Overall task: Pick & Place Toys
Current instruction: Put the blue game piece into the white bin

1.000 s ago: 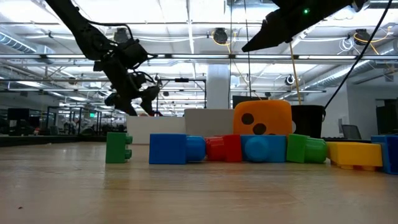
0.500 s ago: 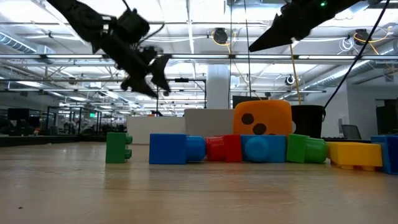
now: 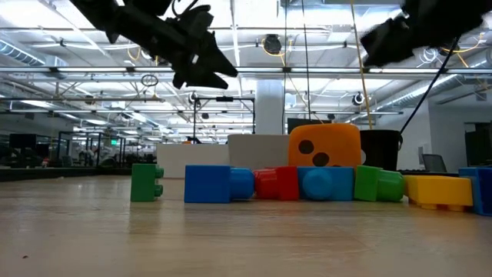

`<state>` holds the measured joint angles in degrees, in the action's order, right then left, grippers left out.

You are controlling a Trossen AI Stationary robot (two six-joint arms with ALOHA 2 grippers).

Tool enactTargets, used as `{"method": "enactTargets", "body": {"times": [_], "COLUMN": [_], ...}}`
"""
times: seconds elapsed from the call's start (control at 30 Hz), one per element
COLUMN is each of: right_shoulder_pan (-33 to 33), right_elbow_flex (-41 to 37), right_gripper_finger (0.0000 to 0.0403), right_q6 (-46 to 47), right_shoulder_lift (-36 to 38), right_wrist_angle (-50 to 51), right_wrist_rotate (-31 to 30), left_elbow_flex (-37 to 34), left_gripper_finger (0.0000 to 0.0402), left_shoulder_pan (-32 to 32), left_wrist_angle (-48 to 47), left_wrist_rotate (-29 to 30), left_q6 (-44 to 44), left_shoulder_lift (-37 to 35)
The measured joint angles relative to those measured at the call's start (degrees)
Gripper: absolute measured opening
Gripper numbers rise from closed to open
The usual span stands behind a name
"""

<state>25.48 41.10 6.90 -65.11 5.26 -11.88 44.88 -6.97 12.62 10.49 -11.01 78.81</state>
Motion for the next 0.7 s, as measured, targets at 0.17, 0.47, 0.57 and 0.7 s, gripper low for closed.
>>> {"method": "enactTargets", "body": {"times": [0.17, 0.47, 0.57, 0.7], "right_shoulder_pan": [2.9, 6.8, 9.9, 13.0], "right_elbow_flex": [-10.2, -26.1, -29.1, -30.6], "right_gripper_finger": [0.0159, 0.0180, 0.0178, 0.0179], "right_q6": [2.6, 13.1, 18.8, 18.6], "right_shoulder_lift": [0.0, -1.3, -5.0, -11.6], "right_wrist_angle": [-11.7, -28.5, -34.9, -42.7], "right_wrist_rotate": [-0.1, 0.0, -0.7, -4.6], "left_elbow_flex": [0.0, 0.0, 0.0, 0.0], "left_gripper_finger": [0.0273, 0.0287, 0.0283, 0.0275], "left_shoulder_pan": [2.5, 6.1, 6.9, 8.0], "left_wrist_angle": [-0.5, -0.7, -0.5, -0.4], "left_wrist_rotate": [0.0, 0.1, 0.7, 4.1], "left_q6": [-2.7, -4.6, -4.8, -5.6], "left_shoulder_lift": [0.0, 0.0, 0.0, 0.0]}}
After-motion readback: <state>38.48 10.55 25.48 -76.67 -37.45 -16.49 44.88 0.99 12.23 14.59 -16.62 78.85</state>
